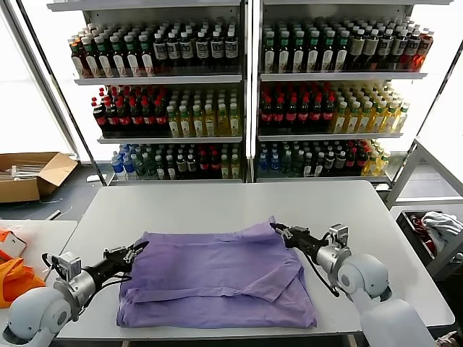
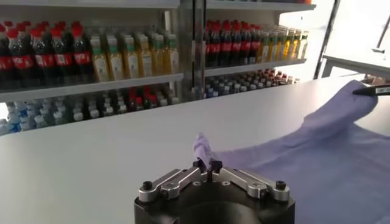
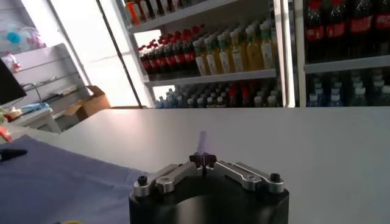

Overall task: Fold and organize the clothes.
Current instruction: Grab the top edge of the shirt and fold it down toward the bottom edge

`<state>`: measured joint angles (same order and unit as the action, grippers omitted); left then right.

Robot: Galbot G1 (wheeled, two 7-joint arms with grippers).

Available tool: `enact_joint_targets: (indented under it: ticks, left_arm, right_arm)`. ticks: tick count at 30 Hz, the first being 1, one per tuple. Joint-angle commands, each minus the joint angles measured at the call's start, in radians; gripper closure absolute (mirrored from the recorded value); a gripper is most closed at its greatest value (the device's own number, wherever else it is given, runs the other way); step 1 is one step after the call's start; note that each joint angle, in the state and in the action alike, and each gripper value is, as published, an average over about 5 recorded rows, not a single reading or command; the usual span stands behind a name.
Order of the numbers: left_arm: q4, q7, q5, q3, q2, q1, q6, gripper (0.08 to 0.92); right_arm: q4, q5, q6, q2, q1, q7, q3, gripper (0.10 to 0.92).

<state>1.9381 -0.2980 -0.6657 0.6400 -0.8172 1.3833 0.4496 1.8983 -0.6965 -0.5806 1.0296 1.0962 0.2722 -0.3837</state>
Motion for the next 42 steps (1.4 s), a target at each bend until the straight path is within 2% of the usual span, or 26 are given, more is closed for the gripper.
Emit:
enact_joint_targets:
  ticks: [1,13,24,31,40,42]
  left_arm:
    - [0.083,0.012,-0.02,0.063,0.012,0.097,0.002,0.907]
    - [0.207,0.012,-0.037,0.206,-0.004,0.302,0.002,0.907]
    - [0.183,-0.034,0.01,0.245,-0.003,0.471,-0.056,0.907]
    - [0.157,-0.039,0.072,0.201,-0.02,0.497,-0.08,0.907]
    - [0.164,-0.036,0.097,0.208,-0.03,0.524,-0.081,0.904]
    - [0.171,-0.035,0.103,0.212,-0.036,0.528,-0.079,0.891]
  right_arm:
    - [0.157,-0.033,0.001,-0.048,0.181,-0.003,-0.091,0.919]
    - [0.302,-0.101,0.001,-0.092,0.499,-0.006,-0.26,0.919]
    - [0.3,-0.081,0.002,-0.075,0.573,0.0,-0.272,0.919]
    - [0.289,-0.048,0.002,-0.07,0.575,0.007,-0.262,0.919]
    - [0.27,-0.018,0.003,-0.066,0.564,0.011,-0.252,0.919]
    - [0.271,-0.023,0.008,-0.06,0.555,0.005,-0.255,0.898]
